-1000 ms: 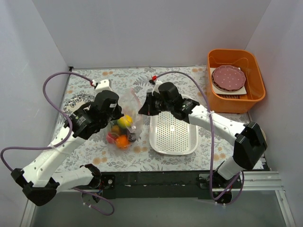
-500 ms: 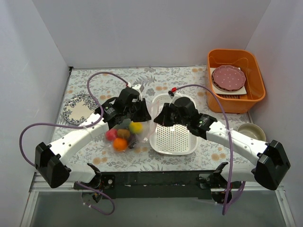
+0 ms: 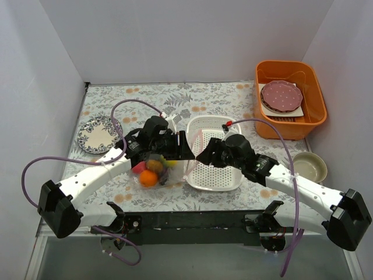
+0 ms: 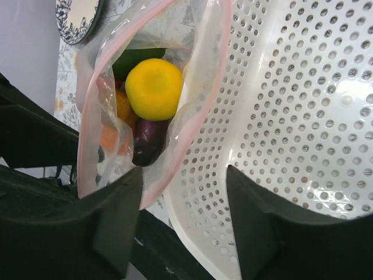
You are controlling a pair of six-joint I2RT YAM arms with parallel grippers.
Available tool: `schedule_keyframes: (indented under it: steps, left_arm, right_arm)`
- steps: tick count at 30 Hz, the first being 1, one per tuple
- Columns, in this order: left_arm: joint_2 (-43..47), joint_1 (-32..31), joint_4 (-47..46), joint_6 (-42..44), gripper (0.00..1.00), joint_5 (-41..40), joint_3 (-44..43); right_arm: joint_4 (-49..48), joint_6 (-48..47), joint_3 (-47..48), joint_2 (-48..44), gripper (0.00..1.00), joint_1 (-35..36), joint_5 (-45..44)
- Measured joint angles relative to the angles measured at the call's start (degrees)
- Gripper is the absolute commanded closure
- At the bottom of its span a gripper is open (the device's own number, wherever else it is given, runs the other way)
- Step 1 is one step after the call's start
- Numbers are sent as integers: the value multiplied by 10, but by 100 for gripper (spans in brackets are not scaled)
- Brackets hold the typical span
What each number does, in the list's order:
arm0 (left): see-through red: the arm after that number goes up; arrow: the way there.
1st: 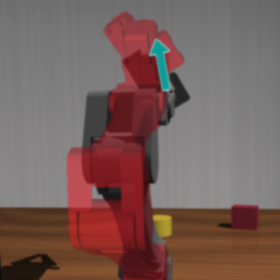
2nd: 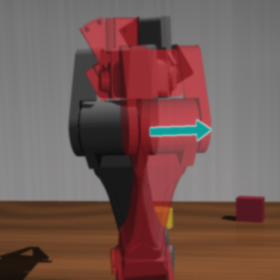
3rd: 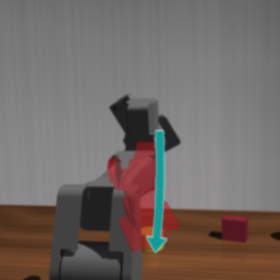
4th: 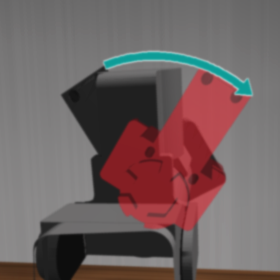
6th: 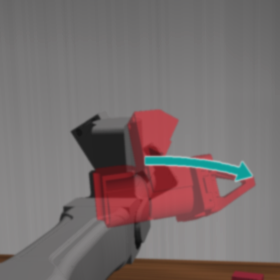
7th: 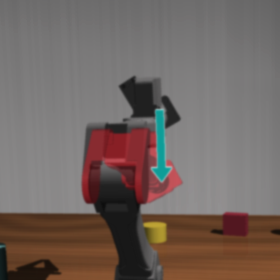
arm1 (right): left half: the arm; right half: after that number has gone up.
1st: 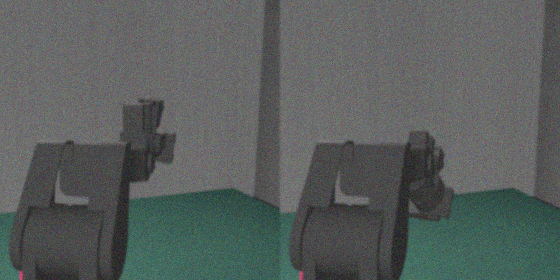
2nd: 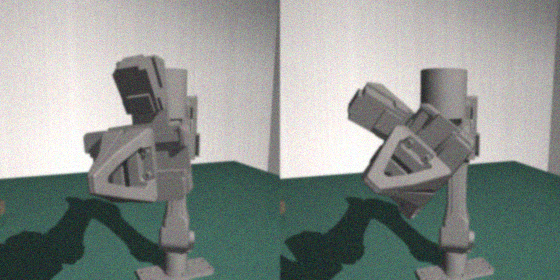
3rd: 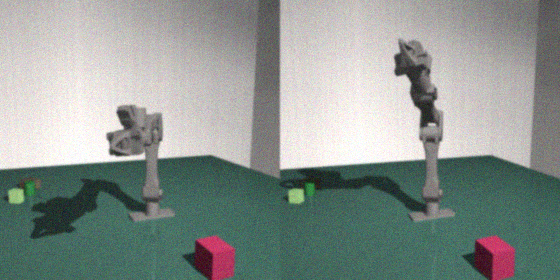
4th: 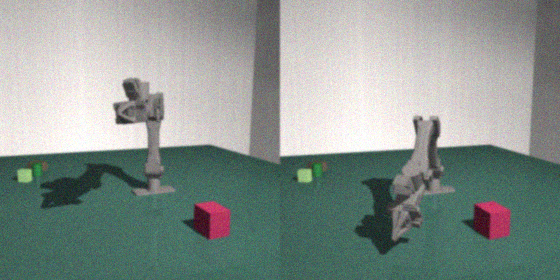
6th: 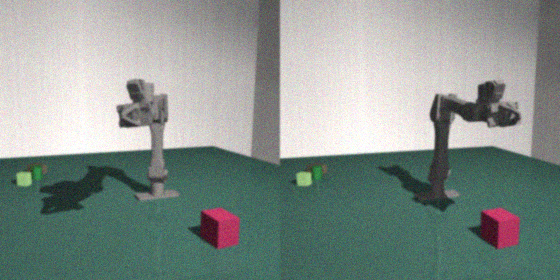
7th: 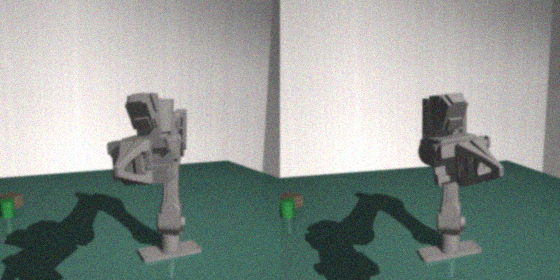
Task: Place the food in the zip-top bag and seal the zipper
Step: Adjust the zipper food storage bag at the center of the board, then zip the zipper food storage bag at the center of the board.
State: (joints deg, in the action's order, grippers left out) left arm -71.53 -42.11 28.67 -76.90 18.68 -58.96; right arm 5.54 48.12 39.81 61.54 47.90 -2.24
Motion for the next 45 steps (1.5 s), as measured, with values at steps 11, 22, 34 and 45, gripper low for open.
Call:
schedule_keyframes:
  steps: [11,22,34,45]
  left_arm:
    - [134,0,44,-15,43,-94,-28]
    - [243,3,115,-92,43,-189,63]
    - [311,3,139,-158,50,-148,117]
    - [344,3,119,-199,54,-95,186]
  right_arm:
    - [-46,48,-69,-98,2,0,2]
    - [-107,65,-38,-11,2,-3,37]
    - [-130,87,-22,16,2,-24,39]
    - [-134,120,-21,40,47,-63,54]
